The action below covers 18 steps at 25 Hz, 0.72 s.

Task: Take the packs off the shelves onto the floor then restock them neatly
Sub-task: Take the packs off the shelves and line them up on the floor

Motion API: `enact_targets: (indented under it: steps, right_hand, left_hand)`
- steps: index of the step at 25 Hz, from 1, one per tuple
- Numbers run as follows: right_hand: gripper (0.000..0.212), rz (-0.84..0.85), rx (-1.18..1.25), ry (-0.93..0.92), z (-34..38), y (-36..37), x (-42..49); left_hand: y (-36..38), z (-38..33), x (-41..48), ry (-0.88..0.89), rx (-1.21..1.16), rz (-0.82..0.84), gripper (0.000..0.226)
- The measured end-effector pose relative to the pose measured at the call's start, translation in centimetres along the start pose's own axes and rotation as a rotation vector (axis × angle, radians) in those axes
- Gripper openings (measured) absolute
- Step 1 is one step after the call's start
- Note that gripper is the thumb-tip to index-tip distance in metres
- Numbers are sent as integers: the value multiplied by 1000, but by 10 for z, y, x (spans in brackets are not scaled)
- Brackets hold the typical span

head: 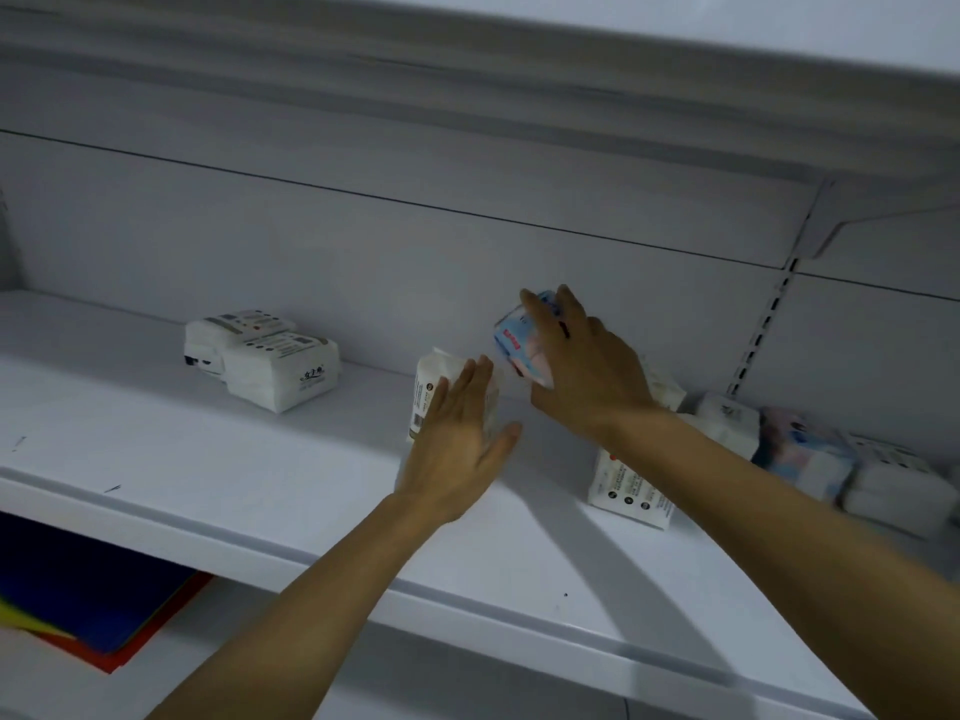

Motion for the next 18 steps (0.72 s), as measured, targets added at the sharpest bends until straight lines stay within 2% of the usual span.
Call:
enact_targets:
  steps: [3,5,6,8,11,14,16,18]
  right_hand:
    - [88,-291,23,-180,25,-42,-39]
    - [87,-404,69,-180,29,-62,-67]
    - [87,-435,128,-175,26,-71,-79]
    - [85,-455,278,-194,18,-92,-99]
    - [79,-385,427,-166,7,-120,-141]
    - [89,-354,600,101,-19,-143,-190]
    - [101,-215,780,320,-33,-142,-217]
    - [99,-48,1012,435,-23,-140,-238]
  left_hand:
    - [-22,-17,2,-443,-547,-91,87]
    - [-24,-41,-2,-642,-833,-115,76]
    - [-24,-55,-7,-687,-889,-86,66]
    - [-32,-80,-20,-731,-897,-68,47]
    - [-49,-101,-53,-812,-892,-154,43]
    - [-69,-127,-92,-858,-857,-213,41]
    - [-86,-146,-119,-857,-795,-235,40]
    - [-107,-164,-144,-850,-734,-242,41]
Point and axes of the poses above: each hand's wrist, its own x-axis towards the middle knuckle, its own y-axis out of the palm, z = x × y, the point moved 9 cm from there along x, towards the middle knuckle, and after that the axes turned 15 degrees about -z, right-handed, at the moved point
